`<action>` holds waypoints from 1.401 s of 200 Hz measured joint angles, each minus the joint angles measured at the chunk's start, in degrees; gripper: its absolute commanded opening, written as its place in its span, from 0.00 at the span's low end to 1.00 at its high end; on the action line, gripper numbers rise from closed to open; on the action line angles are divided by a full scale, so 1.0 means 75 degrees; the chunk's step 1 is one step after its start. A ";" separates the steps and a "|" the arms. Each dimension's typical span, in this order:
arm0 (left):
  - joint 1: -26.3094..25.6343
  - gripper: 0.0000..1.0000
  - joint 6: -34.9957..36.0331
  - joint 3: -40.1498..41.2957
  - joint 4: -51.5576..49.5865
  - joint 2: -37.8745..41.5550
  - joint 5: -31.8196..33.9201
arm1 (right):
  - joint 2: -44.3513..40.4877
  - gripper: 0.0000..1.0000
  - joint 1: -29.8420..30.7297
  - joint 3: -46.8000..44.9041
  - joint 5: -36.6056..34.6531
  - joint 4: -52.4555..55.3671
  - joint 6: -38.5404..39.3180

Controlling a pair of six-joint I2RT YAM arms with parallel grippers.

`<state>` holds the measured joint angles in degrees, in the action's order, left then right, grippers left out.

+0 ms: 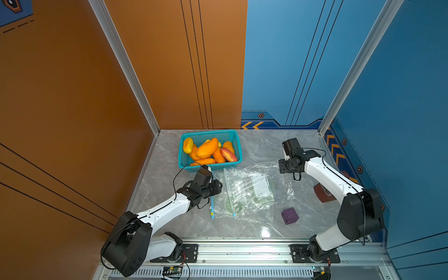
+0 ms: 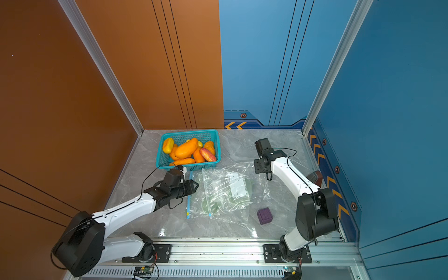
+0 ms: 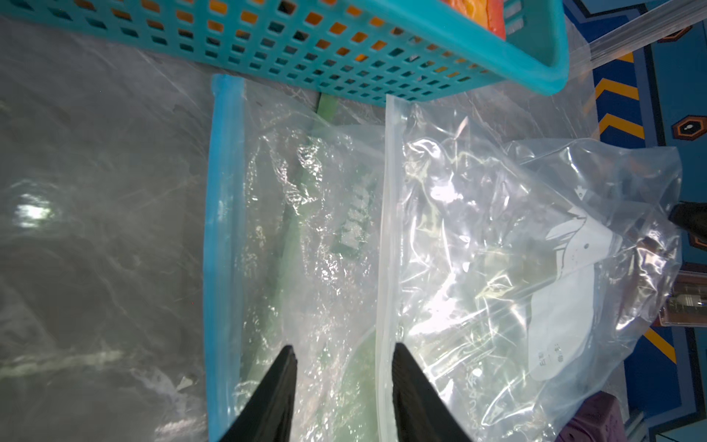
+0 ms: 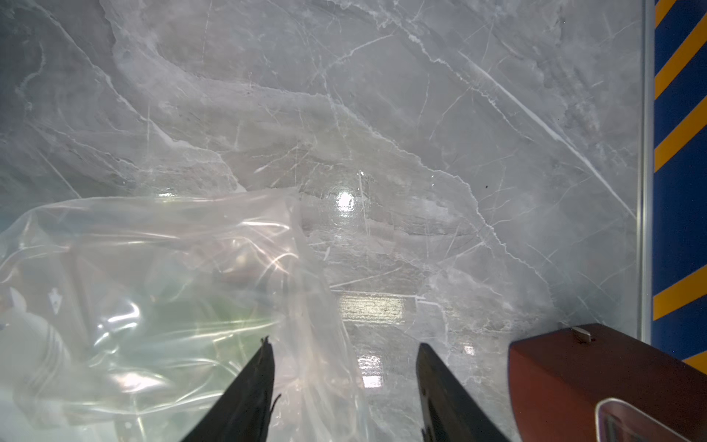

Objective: Place the mango in a zip-top bag and seal the zipper
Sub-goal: Move the zipper food storage bag, then pick up the zipper food storage bag.

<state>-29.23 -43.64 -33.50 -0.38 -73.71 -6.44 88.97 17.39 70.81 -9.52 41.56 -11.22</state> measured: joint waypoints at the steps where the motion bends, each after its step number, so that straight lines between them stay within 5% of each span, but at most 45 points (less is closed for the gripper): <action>1: 0.0000 0.39 0.0003 0.0000 0.0003 -0.0015 -0.0012 | -0.0009 0.60 0.0012 0.0012 -0.0009 0.0017 -0.0017; 37: 0.0000 0.38 -0.0108 0.0006 0.0335 -0.0597 -0.0385 | -0.0402 0.64 0.0635 0.0315 -0.0262 0.0408 -0.0358; 56: 0.0015 0.57 -0.0271 0.0055 0.0749 -0.0790 -0.0612 | -0.0670 0.65 0.1099 0.0490 -0.0315 0.0519 -0.0629; 115: 0.0154 0.76 -0.0656 0.0181 0.1880 -0.1207 -0.1355 | -0.0393 0.65 0.2311 0.0717 -0.0376 0.0522 -0.1285; 151: 0.0152 0.77 -0.0778 0.0090 0.2349 -0.1734 -0.1629 | -0.0015 0.65 0.2396 0.0761 -0.0437 0.0507 -0.1495; 196: -0.0117 0.62 -0.1003 -0.0259 0.2655 -0.2337 -0.1813 | -0.0017 0.65 0.2381 0.0772 -0.0644 0.0379 -0.1647; 226: -0.0271 0.39 -0.1160 -0.0533 0.2783 -0.2343 -0.1915 | -0.0117 0.65 0.2311 0.0720 -0.0746 0.0277 -0.1728; 280: -0.0312 0.25 -0.1515 -0.0597 0.2850 -0.2011 -0.1923 | -0.1125 0.65 0.2241 -0.0131 -0.0737 -0.0239 -0.1824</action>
<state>-31.57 -55.00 -37.98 20.99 -88.79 -20.86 80.53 34.20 69.82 -15.05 39.77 -24.91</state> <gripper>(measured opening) 0.284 0.653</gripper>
